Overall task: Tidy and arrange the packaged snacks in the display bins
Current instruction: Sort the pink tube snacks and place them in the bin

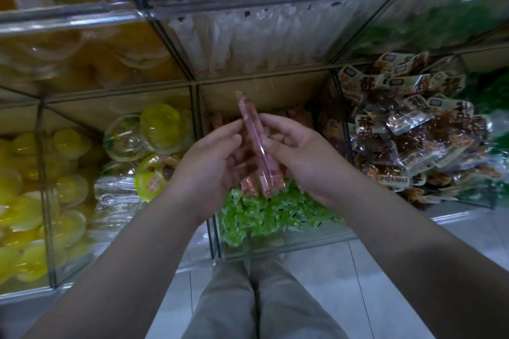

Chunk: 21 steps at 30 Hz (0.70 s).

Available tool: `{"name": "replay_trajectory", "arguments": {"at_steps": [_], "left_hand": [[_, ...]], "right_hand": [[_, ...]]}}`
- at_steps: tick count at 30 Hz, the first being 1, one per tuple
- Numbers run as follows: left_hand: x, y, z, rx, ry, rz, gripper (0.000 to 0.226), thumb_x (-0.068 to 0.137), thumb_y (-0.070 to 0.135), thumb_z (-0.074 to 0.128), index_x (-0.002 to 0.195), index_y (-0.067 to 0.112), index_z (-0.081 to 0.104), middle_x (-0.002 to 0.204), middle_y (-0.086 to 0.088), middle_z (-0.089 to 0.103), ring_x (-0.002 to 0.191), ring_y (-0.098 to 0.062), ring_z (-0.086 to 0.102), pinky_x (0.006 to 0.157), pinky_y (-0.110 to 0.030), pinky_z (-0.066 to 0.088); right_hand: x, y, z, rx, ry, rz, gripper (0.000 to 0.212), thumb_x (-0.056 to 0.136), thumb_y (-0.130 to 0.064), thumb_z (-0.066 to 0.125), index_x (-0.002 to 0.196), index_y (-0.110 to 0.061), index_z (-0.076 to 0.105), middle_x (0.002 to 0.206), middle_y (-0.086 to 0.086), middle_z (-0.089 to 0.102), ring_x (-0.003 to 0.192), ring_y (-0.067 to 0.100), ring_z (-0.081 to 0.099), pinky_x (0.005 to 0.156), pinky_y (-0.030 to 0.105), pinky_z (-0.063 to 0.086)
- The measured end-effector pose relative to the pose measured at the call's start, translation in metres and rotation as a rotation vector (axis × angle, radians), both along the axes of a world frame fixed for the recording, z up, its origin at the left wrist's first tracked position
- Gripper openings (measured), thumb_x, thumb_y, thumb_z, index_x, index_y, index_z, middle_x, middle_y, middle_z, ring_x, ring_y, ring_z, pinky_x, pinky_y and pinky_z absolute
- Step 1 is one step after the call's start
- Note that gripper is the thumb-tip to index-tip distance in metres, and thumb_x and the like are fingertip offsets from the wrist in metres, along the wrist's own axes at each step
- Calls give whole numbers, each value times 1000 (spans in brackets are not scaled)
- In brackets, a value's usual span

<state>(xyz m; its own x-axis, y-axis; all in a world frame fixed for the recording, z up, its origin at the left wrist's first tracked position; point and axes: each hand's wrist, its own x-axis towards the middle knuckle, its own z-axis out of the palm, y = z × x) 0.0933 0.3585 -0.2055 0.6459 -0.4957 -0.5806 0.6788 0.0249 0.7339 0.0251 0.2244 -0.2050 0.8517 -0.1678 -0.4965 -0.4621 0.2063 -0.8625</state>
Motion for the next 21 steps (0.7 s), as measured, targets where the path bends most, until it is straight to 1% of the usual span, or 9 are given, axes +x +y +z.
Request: {"name": "replay_trajectory", "arguments": {"at_steps": [3,5,8,10,12,14,17,19,21], "left_hand": [[1,-1,27,-15,-37,56,28,98,-1,41,102,9,66,73,-7,73,59,-13,69,54,-25,56],[3,0,44,-28,-60,85,24,96,-3,45,97,7,67,66,-8,70,52,-14,66,50,-26,55],[3,0,68,-43,-116,86,19,93,0,51,97,8,68,69,-8,71,55,-16,67,51,-27,55],[3,2,83,-64,-149,90,17,91,1,54,97,8,68,69,-7,71,56,-15,68,52,-26,55],[4,4,98,-80,-178,95,15,88,3,57,96,8,68,69,-6,72,57,-14,68,52,-24,55],[6,5,113,-100,-205,91,13,84,5,61,94,9,68,71,-5,73,59,-14,69,54,-23,55],[10,3,132,-143,-228,111,24,82,3,63,105,2,65,75,-6,73,61,-13,69,58,-23,55],[12,1,144,-164,-238,124,38,77,6,67,114,-1,62,80,-8,73,63,-14,69,58,-24,55],[15,-1,156,-182,-254,138,49,68,10,69,115,-1,60,82,-9,73,64,-15,70,57,-24,55]], "right_hand": [[-1,3,26,3,-67,3,41,95,-6,58,131,-27,58,98,13,70,82,18,67,74,34,56],[-1,6,44,36,-110,-6,43,94,0,56,129,-24,59,95,15,66,78,18,65,68,27,57],[-1,11,66,47,-176,-20,43,94,5,53,130,-18,57,88,8,64,76,16,62,67,23,55],[-1,12,80,45,-211,-28,43,94,4,53,132,-16,57,87,5,65,78,14,64,70,24,56],[-1,13,96,49,-239,-21,42,94,2,53,132,-16,57,89,6,67,78,14,66,71,26,58],[-1,13,112,74,-264,-22,39,93,0,54,128,-19,59,82,5,66,70,15,65,62,29,58],[1,15,135,98,-294,-17,35,95,-2,53,122,-23,61,60,-5,60,53,12,55,46,27,50],[4,15,147,76,-312,-9,33,95,-3,53,117,-26,62,55,-7,55,50,10,52,43,25,47],[8,13,157,54,-324,-9,32,95,-6,55,119,-25,63,58,-6,56,52,9,53,46,25,48]]}}
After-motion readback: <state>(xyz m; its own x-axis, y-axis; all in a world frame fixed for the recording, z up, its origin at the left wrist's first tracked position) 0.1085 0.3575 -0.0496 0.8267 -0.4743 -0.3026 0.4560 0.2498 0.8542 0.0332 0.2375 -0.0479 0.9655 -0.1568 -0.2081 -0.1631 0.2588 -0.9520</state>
